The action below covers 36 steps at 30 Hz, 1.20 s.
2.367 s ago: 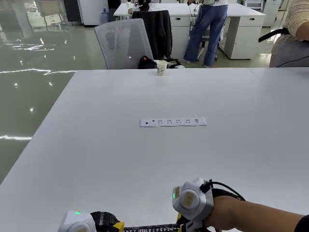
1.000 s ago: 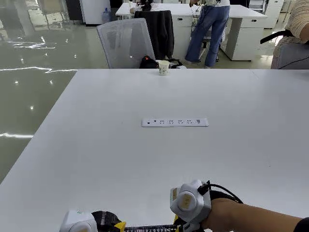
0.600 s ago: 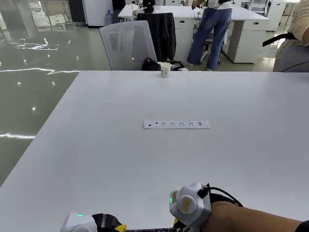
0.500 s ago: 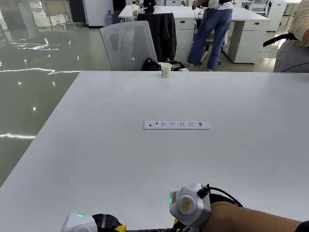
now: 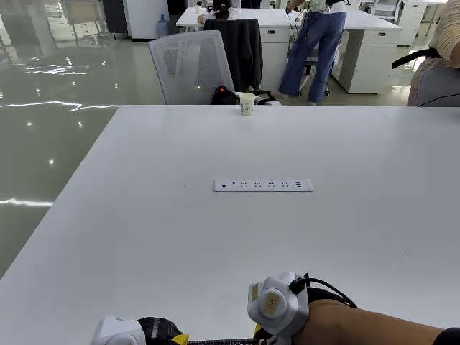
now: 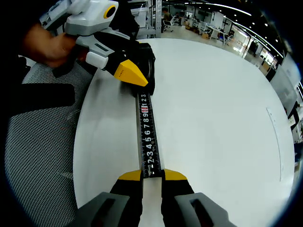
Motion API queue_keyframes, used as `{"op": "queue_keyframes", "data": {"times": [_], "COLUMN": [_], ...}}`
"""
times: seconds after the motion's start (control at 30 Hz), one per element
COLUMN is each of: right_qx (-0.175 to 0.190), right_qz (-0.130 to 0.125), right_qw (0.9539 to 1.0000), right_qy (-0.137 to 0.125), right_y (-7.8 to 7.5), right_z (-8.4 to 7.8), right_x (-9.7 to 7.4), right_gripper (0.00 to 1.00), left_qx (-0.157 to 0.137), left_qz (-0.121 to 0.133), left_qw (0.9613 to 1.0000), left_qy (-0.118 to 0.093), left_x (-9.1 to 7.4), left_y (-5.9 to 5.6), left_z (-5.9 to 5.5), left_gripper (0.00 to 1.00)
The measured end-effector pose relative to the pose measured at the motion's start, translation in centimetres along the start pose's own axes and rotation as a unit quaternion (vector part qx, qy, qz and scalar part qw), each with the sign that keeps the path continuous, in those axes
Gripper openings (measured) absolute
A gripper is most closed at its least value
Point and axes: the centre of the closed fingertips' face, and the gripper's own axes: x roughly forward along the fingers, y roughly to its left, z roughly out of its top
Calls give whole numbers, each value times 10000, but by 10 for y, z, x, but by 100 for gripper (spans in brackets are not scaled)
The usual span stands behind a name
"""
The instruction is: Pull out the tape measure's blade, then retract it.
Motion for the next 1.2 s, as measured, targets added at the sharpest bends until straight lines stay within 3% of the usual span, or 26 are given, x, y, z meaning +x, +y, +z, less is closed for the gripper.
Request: {"op": "queue_keyframes", "data": {"times": [0.37,0.7,0.83,1.2], "right_qx": [-92,-49,187,126], "right_qz": [64,44,80,62], "right_qw": [9999,10000,9997,9997], "right_qy": [-25,-55,-155,-181], "right_y": [1,1,0,1], "right_z": [8,11,12,15], "right_x": [4,4,5,6], "right_gripper": [11,11,10,10], "left_qx": [3,-2,18,13], "left_qz": [-5,-11,-17,-13], "left_qw": [10000,10000,10000,10000], "left_qy": [7,14,23,37], "left_x": [0,0,-1,0], "left_y": [0,0,0,0], "left_z": [0,0,0,0], "left_gripper": [58,58,58,59]}}
